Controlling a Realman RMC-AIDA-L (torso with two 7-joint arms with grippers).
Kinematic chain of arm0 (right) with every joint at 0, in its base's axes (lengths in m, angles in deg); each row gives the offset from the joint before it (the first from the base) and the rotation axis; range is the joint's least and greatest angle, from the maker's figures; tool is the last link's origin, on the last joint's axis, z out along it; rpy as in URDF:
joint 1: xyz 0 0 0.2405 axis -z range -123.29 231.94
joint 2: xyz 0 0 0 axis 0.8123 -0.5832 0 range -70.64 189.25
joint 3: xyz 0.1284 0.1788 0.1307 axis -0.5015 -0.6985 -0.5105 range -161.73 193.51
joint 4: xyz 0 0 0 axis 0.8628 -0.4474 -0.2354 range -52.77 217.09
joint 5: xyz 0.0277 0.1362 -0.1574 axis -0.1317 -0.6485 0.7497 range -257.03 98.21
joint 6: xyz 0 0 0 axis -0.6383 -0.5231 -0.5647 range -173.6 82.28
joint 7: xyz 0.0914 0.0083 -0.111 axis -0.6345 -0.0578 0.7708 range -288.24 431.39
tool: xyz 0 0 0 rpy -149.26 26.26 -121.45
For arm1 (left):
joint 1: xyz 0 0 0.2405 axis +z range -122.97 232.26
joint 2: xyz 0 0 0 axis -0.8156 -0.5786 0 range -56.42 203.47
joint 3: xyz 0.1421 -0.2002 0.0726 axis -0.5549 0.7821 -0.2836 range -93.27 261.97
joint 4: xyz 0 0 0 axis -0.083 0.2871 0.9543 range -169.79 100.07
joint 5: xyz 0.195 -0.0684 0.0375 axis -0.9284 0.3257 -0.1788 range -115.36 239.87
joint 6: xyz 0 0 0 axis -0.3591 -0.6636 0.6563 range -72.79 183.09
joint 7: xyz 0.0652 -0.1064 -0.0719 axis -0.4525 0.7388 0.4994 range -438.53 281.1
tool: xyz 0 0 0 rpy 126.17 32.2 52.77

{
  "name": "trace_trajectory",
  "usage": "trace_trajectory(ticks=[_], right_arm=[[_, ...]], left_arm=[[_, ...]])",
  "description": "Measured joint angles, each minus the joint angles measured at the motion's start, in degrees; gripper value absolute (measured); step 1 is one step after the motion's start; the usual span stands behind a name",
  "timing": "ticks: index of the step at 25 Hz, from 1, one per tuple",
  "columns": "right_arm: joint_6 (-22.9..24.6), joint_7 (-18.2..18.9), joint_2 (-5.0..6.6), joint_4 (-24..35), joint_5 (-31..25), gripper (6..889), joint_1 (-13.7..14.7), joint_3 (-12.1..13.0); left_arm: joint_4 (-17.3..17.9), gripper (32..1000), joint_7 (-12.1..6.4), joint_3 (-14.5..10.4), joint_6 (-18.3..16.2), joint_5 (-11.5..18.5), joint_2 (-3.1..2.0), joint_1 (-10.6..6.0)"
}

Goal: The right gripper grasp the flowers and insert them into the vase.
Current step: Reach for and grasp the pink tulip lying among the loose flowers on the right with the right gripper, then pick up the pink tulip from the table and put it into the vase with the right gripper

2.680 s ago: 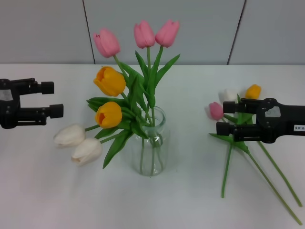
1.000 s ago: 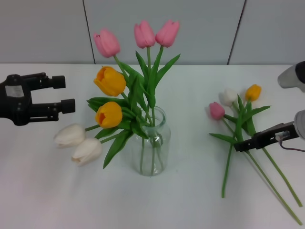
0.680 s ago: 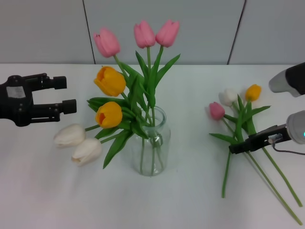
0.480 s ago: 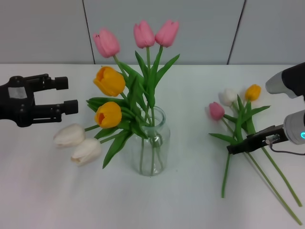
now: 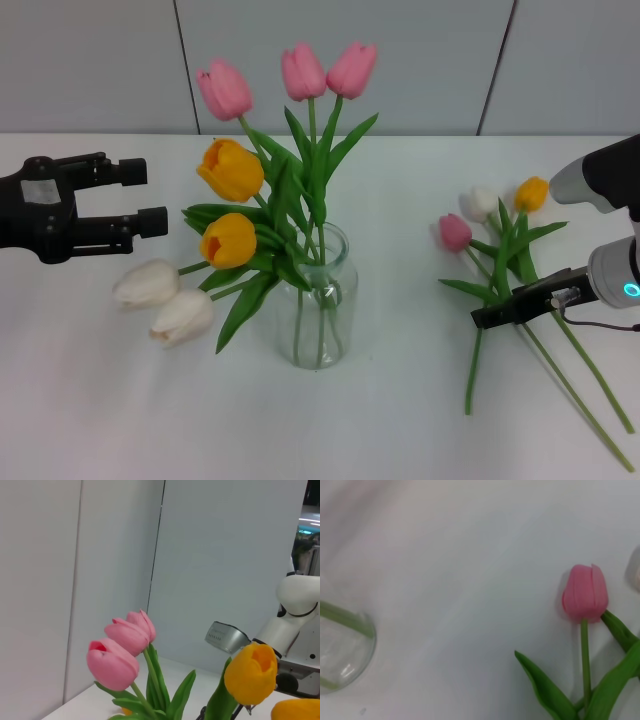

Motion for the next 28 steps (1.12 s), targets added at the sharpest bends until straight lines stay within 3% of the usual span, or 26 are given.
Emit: trace_trajectory(ticks=[8,13,24,28], right_arm=[[0.07,-0.18,-0.12,-0.12,0.07,818,0.10,0.00],[0.68,-0.53,-0.17,-0.16,0.15,731,0.56,0.00],[1.47,0.36,-0.23,-0.57,0.26,274,1.49,0.00],[1.47,0.67,-0.27,-0.15,0.07,147,2.07,0.00]], left_arm=[[0.00,830,0.02,0.00,0.00,0.00,-0.01,-0.09],[0.00,830,0.02,0.12,0.00,0.00,-0.02,-0.05],[0.00,830,0.12,0.35,0.00,-0.01,0.03,0.32],[0.00,830,0.15,0.46,0.00,-0.01,0.05,0.44]])
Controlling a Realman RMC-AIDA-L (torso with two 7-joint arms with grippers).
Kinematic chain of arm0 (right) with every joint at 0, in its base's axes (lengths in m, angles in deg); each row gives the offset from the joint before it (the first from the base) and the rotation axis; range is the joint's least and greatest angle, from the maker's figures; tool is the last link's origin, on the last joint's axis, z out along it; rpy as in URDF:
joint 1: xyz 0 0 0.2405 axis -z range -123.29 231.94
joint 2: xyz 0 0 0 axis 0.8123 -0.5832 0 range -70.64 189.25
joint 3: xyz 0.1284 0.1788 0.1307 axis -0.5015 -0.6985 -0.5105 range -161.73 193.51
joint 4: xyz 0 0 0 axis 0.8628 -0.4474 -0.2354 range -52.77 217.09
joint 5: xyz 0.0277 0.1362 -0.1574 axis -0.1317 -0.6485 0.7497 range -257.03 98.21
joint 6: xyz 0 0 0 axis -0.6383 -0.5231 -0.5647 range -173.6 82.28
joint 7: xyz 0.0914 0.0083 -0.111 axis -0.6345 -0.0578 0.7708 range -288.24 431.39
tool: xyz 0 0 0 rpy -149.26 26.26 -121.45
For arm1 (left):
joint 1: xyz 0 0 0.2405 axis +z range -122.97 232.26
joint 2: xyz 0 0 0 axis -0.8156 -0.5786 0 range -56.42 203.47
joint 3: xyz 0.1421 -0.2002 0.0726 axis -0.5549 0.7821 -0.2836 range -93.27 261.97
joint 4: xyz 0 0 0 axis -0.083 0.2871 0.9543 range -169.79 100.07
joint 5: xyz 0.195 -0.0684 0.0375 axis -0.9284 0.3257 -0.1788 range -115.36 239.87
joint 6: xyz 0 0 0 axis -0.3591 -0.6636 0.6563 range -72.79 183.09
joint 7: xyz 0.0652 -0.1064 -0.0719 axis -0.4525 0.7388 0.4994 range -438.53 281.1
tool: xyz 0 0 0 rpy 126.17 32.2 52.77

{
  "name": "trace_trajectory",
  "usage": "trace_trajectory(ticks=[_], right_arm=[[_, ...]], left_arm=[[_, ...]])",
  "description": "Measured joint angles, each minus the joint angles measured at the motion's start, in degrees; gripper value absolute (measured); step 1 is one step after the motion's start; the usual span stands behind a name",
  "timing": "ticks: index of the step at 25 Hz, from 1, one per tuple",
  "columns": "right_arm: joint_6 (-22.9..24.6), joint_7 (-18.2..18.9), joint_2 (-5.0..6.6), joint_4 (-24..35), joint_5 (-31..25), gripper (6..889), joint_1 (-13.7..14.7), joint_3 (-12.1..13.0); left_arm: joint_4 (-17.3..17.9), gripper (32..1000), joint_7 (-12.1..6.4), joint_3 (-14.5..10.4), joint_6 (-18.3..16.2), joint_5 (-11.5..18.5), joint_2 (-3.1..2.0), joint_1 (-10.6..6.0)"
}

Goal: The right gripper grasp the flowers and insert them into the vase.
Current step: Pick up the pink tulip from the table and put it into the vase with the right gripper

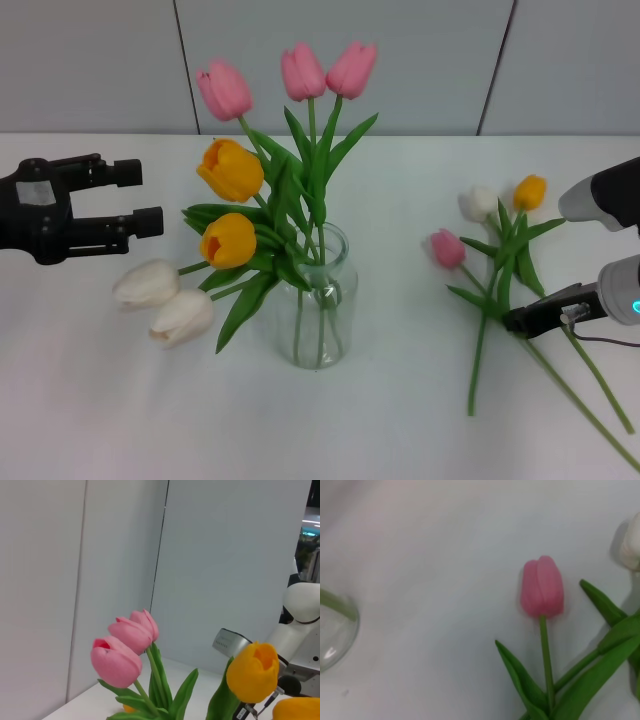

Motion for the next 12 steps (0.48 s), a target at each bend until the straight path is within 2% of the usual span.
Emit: trace_trajectory(ticks=[2,7,10,12], right_arm=[[0.00,0.23,-0.07,0.60,-0.21,84,0.32,-0.02],[-0.33,0.83,-0.30,2.82,-1.46,67,1.59,-0.44],[-2.49,2.65,-0.32,5.71,-5.54,56,3.36,-0.20],[-5.45,4.58,-0.39,9.17,-9.66,55,5.32,-0.18]], left_arm=[[0.00,830,0.03,0.05,0.00,-0.05,0.01,0.09],[0.00,830,0.09,0.07,0.00,-0.33,-0.03,0.14],[0.00,830,0.32,0.08,0.00,-0.20,-0.44,0.14],[0.00,830,0.41,0.08,0.00,-0.09,-0.54,0.13]])
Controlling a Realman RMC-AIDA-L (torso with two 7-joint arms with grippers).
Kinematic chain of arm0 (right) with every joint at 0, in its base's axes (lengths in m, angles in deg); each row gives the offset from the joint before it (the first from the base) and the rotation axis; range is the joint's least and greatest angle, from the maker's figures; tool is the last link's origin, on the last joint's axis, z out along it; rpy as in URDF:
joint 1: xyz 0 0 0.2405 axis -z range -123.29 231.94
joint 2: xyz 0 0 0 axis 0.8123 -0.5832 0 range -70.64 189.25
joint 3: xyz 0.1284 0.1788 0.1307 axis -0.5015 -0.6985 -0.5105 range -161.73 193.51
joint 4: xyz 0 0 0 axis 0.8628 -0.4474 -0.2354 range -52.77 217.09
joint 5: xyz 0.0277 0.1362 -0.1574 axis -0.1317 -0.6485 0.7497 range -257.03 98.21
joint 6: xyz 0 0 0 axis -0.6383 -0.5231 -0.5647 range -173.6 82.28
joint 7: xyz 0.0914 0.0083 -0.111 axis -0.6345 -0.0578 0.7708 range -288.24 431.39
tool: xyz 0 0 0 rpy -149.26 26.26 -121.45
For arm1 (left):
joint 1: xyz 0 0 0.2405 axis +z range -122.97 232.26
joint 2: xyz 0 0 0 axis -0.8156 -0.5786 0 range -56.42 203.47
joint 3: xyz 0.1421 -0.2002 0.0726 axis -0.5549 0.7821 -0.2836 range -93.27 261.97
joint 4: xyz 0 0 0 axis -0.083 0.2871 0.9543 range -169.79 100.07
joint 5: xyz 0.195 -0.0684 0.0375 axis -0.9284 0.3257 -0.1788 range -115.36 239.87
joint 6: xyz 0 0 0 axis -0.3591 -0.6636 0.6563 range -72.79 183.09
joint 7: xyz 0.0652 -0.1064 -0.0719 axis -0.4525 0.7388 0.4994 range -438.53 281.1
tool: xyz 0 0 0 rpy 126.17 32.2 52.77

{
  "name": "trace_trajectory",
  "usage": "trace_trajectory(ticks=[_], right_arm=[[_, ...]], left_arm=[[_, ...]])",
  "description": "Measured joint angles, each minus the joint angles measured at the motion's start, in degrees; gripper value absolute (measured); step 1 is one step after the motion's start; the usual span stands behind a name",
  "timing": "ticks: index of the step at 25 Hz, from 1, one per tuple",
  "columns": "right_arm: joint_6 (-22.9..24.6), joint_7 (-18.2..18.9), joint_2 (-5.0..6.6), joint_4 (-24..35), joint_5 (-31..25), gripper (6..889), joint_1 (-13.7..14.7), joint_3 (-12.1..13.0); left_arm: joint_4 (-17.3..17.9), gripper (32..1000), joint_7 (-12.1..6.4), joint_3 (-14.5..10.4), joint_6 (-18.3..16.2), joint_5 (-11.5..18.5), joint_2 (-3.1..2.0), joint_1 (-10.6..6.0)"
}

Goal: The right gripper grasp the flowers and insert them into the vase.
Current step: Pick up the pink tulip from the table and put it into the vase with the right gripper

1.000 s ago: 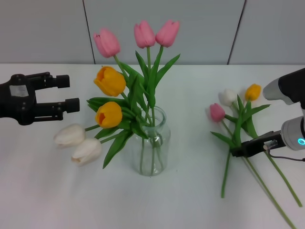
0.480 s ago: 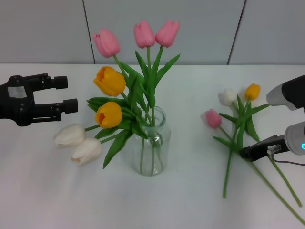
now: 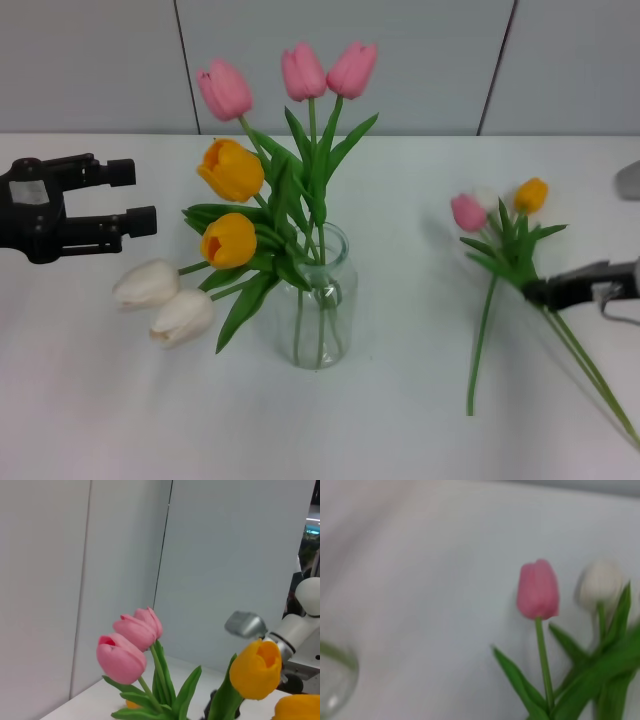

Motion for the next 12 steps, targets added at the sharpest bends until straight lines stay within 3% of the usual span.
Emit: trace_trajectory(ticks=[5,6,7,8,12], right_arm=[[-8.56,8.00,-0.16,10.21,-16.21,53,6.65,0.06],[-10.88,10.64,-0.18,12.16,-21.47,53,8.45,0.01],[-14.54,15.29,-0.14,14.63,-31.55,53,11.31,-0.19],[-14.54,15.29,-0.14,14.63,-31.55,52,11.31,-0.19],[-20.88,26.34,0.10,15.60,-53.22,51,15.43,-0.31]], left_arm=[[0.00,830,0.01,0.06,0.01,0.05,0.12,0.21],[0.00,830,0.01,0.07,0.00,0.07,0.13,0.30],[0.00,830,0.01,0.09,0.01,0.08,0.13,0.41],[0.00,830,0.01,0.10,0.00,0.08,0.14,0.55],[0.00,830,-0.22,0.59,0.01,0.16,0.16,0.89]])
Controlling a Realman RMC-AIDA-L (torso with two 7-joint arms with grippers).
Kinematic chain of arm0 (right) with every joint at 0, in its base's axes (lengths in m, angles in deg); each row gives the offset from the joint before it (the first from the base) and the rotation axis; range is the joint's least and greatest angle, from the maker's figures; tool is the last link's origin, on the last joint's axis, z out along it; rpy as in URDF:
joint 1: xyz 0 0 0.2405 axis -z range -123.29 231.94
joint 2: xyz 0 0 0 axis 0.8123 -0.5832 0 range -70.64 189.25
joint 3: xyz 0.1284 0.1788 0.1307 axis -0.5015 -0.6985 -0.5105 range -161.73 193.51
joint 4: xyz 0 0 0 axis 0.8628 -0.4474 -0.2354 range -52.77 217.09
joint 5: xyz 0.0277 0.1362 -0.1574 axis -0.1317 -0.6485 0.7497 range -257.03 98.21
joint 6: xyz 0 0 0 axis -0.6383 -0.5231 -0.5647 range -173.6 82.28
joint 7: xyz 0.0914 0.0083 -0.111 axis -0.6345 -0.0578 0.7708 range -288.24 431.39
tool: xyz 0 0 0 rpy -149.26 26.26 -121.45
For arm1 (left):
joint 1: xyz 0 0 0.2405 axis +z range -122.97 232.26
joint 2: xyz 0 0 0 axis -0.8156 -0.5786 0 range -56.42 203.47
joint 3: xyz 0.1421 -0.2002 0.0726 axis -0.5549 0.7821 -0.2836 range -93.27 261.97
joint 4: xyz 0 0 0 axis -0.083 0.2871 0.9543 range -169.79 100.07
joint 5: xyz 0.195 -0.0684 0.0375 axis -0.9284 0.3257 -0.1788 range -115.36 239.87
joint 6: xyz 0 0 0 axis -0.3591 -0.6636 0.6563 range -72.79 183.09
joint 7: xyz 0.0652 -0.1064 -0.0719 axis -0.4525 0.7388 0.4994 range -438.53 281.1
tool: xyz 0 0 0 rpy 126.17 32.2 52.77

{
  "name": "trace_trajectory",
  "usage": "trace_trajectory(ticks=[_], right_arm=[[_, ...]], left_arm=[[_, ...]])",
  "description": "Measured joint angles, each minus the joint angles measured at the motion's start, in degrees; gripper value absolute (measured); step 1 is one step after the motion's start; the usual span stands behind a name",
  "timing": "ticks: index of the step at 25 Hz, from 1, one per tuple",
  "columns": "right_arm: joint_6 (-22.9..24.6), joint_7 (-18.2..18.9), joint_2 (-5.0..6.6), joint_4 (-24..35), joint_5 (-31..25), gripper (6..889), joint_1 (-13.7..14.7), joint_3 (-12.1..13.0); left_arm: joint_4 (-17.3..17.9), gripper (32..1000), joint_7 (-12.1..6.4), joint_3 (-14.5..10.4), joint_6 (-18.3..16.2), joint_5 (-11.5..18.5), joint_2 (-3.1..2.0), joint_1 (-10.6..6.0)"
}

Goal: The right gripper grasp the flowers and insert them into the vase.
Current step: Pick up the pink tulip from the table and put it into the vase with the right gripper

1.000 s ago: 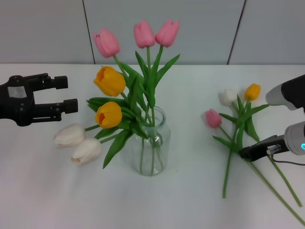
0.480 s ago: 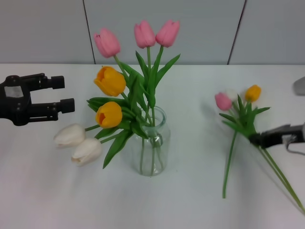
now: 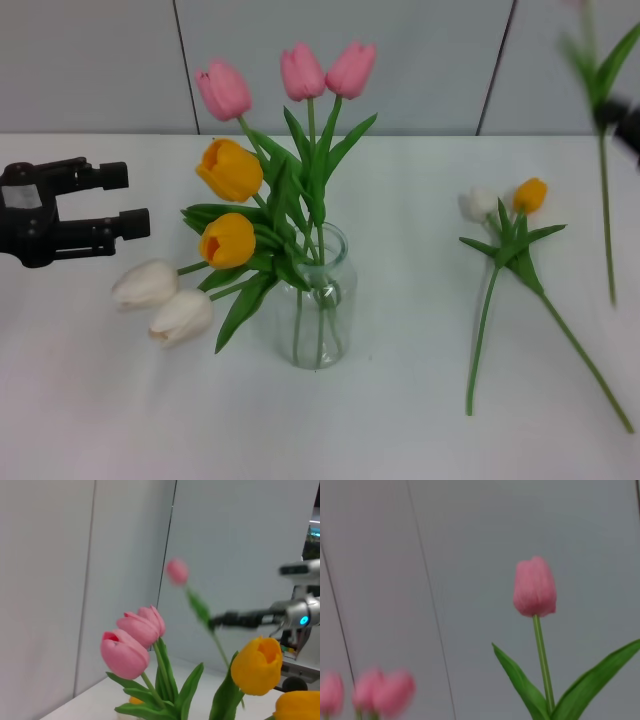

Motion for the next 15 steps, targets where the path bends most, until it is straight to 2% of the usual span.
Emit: trace_trajectory(ticks=[3,7,11,15], right_arm=[[-3.28,6.85,0.07,-3.55,-9.83,50,-0.67,0.26],[-7.22,12.98,0.07,-10.66,-15.46,48,-5.62,0.37],[-10.42,14.19,0.11,-17.04,-16.65,47,-13.28,0.41],[-13.02,13.65,0.13,-20.74,-16.39,48,-18.32,1.43]], left_arm=[[0.00,830,-0.03,0.29,0.00,0.02,-0.03,0.06],[0.00,830,0.13,0.28,0.01,0.03,-0.18,-0.07],[0.00,830,0.13,0.27,0.00,0.03,-0.07,-0.43],[0.00,830,0.12,0.01,0.00,-0.01,-0.01,-0.88]])
